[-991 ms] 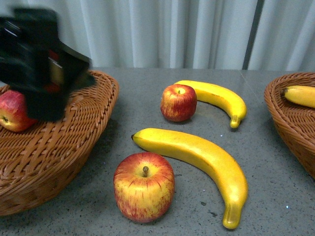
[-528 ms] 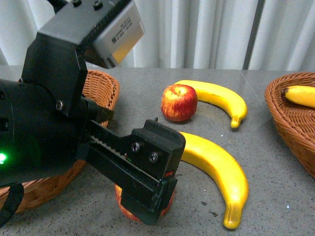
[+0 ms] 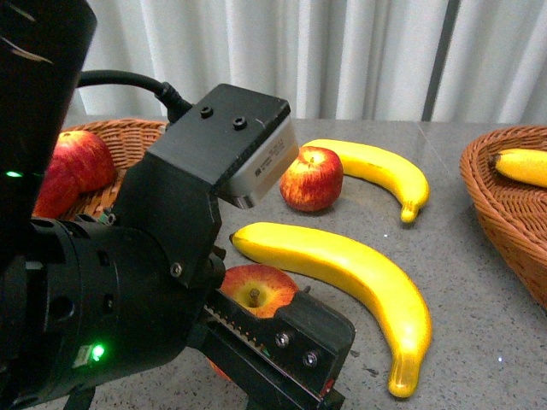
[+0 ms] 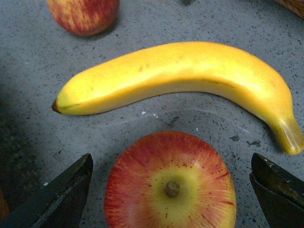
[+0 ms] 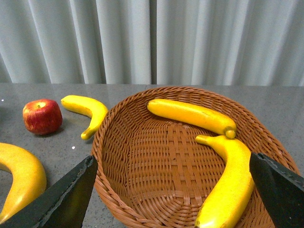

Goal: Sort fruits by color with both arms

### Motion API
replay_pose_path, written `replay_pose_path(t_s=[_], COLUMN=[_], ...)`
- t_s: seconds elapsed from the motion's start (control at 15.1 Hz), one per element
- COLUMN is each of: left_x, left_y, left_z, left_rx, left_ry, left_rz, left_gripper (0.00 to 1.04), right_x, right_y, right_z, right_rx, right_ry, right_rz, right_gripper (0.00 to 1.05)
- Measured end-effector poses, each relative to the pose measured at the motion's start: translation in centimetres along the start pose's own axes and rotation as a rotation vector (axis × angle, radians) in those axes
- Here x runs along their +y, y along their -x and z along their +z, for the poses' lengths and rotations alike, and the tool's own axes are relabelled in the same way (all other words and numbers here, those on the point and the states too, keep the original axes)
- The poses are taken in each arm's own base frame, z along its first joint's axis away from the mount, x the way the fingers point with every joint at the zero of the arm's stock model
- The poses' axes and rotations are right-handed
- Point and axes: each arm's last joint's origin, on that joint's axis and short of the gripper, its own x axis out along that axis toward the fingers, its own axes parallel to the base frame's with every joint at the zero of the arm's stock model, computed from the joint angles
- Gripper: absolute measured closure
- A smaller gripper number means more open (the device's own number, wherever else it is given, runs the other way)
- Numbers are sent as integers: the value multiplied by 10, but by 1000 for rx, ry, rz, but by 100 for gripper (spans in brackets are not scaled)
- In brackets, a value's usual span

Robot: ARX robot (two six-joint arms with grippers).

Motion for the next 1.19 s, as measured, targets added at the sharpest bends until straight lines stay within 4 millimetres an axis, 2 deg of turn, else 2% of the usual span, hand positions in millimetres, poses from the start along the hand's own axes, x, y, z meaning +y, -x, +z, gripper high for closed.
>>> replay_pose_path(t_s=[0.13,0.2,0.33,0.4,0.53,0.66,0.73,0.86,1.06,1.19], left_x=[-1,-2,-1,0,8,26,41,70,101,104], left_y=[-4,-4,-4,-2,6,24,37,54,54,50], left_z=[-5,-5,-6,-5,-1,17,29,38,22,13], left_rx=[20,21,24,28,11,-78,-144,-187,-129,-88], left_ry=[-2,-2,0,3,18,49,78,170,345,383], left_rz=[-5,-5,-9,-3,36,131,212,368,501,521], left_gripper=[7,13,32,37,39,39,39,39,39,39], right_x=[0,0,0,0,0,0,0,0,0,0], right_y=[0,0,0,0,0,0,0,0,0,0], right_z=[0,0,0,0,0,0,0,0,0,0], right_rx=[0,0,0,0,0,0,0,0,0,0], right_ry=[0,0,0,0,0,0,0,0,0,0], right_rz=[0,0,0,0,0,0,0,0,0,0], right_gripper=[7,7,7,7,7,7,7,7,7,7])
